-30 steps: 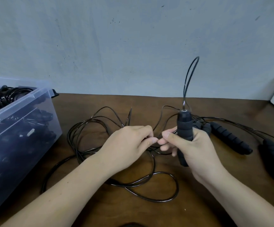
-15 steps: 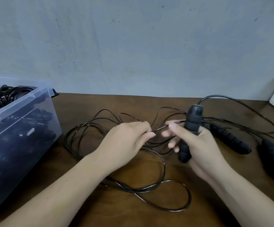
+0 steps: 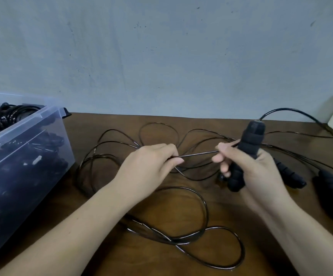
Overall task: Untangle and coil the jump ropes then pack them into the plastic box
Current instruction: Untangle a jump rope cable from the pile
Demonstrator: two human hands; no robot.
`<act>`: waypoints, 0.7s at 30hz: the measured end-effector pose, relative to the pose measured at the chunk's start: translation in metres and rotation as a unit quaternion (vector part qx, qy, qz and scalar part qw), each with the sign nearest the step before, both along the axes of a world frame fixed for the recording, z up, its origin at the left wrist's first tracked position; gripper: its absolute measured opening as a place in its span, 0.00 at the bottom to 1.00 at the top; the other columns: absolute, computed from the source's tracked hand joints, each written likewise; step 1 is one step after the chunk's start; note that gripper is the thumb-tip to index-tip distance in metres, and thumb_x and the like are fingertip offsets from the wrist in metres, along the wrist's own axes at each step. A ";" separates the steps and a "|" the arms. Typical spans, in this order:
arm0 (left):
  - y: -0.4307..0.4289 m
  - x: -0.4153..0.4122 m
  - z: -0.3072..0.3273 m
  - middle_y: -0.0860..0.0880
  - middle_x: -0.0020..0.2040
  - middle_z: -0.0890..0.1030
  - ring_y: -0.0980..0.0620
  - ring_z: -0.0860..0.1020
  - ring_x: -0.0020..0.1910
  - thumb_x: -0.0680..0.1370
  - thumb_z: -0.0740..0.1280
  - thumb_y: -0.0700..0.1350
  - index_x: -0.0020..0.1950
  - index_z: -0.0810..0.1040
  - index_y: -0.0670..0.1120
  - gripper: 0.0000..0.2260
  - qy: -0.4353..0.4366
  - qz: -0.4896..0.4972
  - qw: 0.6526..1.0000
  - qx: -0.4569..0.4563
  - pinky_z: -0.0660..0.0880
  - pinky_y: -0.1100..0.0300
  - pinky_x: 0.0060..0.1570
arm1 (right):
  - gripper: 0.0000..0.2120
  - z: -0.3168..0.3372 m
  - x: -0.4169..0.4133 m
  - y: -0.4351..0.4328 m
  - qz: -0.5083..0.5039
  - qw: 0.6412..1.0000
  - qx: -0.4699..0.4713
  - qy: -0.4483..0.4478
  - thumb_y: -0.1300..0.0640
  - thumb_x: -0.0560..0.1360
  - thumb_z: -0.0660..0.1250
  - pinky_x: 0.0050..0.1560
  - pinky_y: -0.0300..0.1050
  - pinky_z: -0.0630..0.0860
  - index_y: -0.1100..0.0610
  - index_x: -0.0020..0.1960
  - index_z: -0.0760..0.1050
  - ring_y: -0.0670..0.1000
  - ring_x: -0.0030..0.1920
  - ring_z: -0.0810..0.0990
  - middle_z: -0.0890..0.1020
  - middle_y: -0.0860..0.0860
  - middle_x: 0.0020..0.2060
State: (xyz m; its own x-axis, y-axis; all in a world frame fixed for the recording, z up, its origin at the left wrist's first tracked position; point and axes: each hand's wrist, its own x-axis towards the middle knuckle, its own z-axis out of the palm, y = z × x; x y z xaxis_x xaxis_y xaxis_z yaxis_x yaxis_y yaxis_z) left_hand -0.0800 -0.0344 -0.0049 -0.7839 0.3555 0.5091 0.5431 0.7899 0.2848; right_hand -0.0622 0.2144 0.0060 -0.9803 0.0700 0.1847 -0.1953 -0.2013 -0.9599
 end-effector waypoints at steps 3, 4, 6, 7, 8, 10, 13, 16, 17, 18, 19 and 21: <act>-0.011 -0.009 -0.002 0.57 0.41 0.76 0.55 0.76 0.40 0.84 0.61 0.60 0.49 0.77 0.55 0.11 -0.013 0.008 1.000 0.009 0.77 0.52 0.38 | 0.06 0.004 -0.003 0.009 -0.018 0.999 -0.044 -0.013 0.58 0.79 0.73 0.36 0.45 0.73 0.62 0.51 0.82 0.50 0.33 0.76 0.86 0.59 0.43; -0.012 -0.011 -0.003 0.57 0.40 0.76 0.55 0.76 0.40 0.85 0.61 0.59 0.49 0.77 0.55 0.12 -0.012 0.004 1.000 0.010 0.77 0.51 0.38 | 0.07 0.003 -0.004 0.008 -0.018 0.998 -0.055 -0.018 0.57 0.79 0.73 0.37 0.47 0.72 0.61 0.51 0.82 0.50 0.33 0.76 0.86 0.59 0.45; -0.010 -0.010 -0.004 0.57 0.39 0.76 0.55 0.76 0.39 0.85 0.61 0.58 0.48 0.77 0.55 0.12 -0.012 -0.005 1.000 0.017 0.77 0.49 0.38 | 0.11 0.000 -0.004 0.002 -0.004 0.998 -0.065 -0.023 0.54 0.77 0.74 0.38 0.48 0.71 0.60 0.54 0.83 0.51 0.33 0.76 0.87 0.61 0.49; -0.008 -0.008 -0.005 0.56 0.39 0.76 0.55 0.76 0.38 0.85 0.61 0.58 0.48 0.77 0.54 0.11 -0.011 -0.011 1.000 0.022 0.77 0.49 0.38 | 0.13 -0.002 -0.003 -0.001 0.007 0.998 -0.060 -0.025 0.53 0.76 0.75 0.37 0.47 0.71 0.61 0.57 0.83 0.51 0.34 0.76 0.87 0.62 0.50; -0.005 -0.005 -0.004 0.56 0.39 0.76 0.54 0.75 0.38 0.85 0.61 0.58 0.48 0.76 0.54 0.11 -0.008 -0.019 0.999 0.024 0.77 0.50 0.37 | 0.15 -0.004 -0.002 -0.005 0.017 0.998 -0.049 -0.027 0.54 0.76 0.75 0.36 0.45 0.72 0.62 0.59 0.83 0.51 0.34 0.77 0.87 0.62 0.50; 0.002 0.001 -0.004 0.56 0.39 0.76 0.54 0.75 0.37 0.86 0.61 0.58 0.49 0.76 0.54 0.12 -0.003 -0.035 0.999 0.021 0.76 0.51 0.36 | 0.13 -0.010 0.002 -0.013 0.038 0.999 -0.010 -0.024 0.56 0.77 0.74 0.34 0.43 0.74 0.62 0.58 0.84 0.52 0.34 0.78 0.87 0.63 0.47; 0.013 0.008 -0.007 0.55 0.40 0.75 0.53 0.75 0.37 0.85 0.57 0.58 0.50 0.76 0.53 0.13 0.007 -0.055 0.998 -0.011 0.76 0.51 0.35 | 0.07 -0.020 0.007 -0.023 0.074 0.996 0.055 -0.005 0.58 0.79 0.74 0.35 0.44 0.76 0.61 0.52 0.85 0.54 0.35 0.79 0.87 0.62 0.44; 0.012 0.008 -0.009 0.55 0.39 0.75 0.53 0.74 0.37 0.84 0.58 0.59 0.49 0.75 0.54 0.13 -0.017 -0.063 0.998 -0.021 0.76 0.50 0.36 | 0.06 -0.023 0.007 -0.025 0.066 0.994 0.089 -0.002 0.59 0.79 0.74 0.35 0.45 0.77 0.62 0.50 0.85 0.55 0.34 0.80 0.87 0.61 0.42; 0.010 0.005 -0.008 0.55 0.38 0.76 0.53 0.75 0.37 0.84 0.60 0.59 0.49 0.76 0.54 0.12 -0.029 -0.063 0.998 -0.011 0.76 0.50 0.36 | 0.05 -0.022 0.007 -0.023 0.060 0.994 0.089 -0.002 0.59 0.79 0.74 0.35 0.45 0.77 0.62 0.49 0.84 0.54 0.34 0.80 0.87 0.61 0.41; 0.007 0.003 -0.007 0.56 0.38 0.77 0.54 0.76 0.38 0.84 0.61 0.60 0.49 0.76 0.54 0.11 -0.038 -0.061 0.997 0.001 0.77 0.50 0.37 | 0.05 -0.020 0.006 -0.022 0.052 0.995 0.082 -0.003 0.60 0.79 0.74 0.35 0.45 0.76 0.63 0.49 0.84 0.54 0.34 0.79 0.87 0.61 0.41; 0.003 0.000 -0.006 0.56 0.38 0.78 0.54 0.78 0.39 0.83 0.63 0.60 0.49 0.77 0.55 0.11 -0.044 -0.058 0.997 0.012 0.77 0.51 0.38 | 0.05 -0.016 0.004 -0.018 0.043 0.997 0.069 -0.002 0.61 0.79 0.74 0.35 0.44 0.75 0.63 0.48 0.84 0.53 0.34 0.79 0.87 0.61 0.41; -0.005 -0.007 -0.003 0.57 0.38 0.79 0.56 0.79 0.40 0.83 0.64 0.59 0.47 0.77 0.56 0.10 -0.045 -0.049 0.997 0.026 0.78 0.51 0.40 | 0.05 -0.008 0.001 -0.009 0.021 0.999 0.031 -0.005 0.60 0.79 0.74 0.36 0.45 0.74 0.63 0.48 0.83 0.52 0.34 0.77 0.86 0.61 0.41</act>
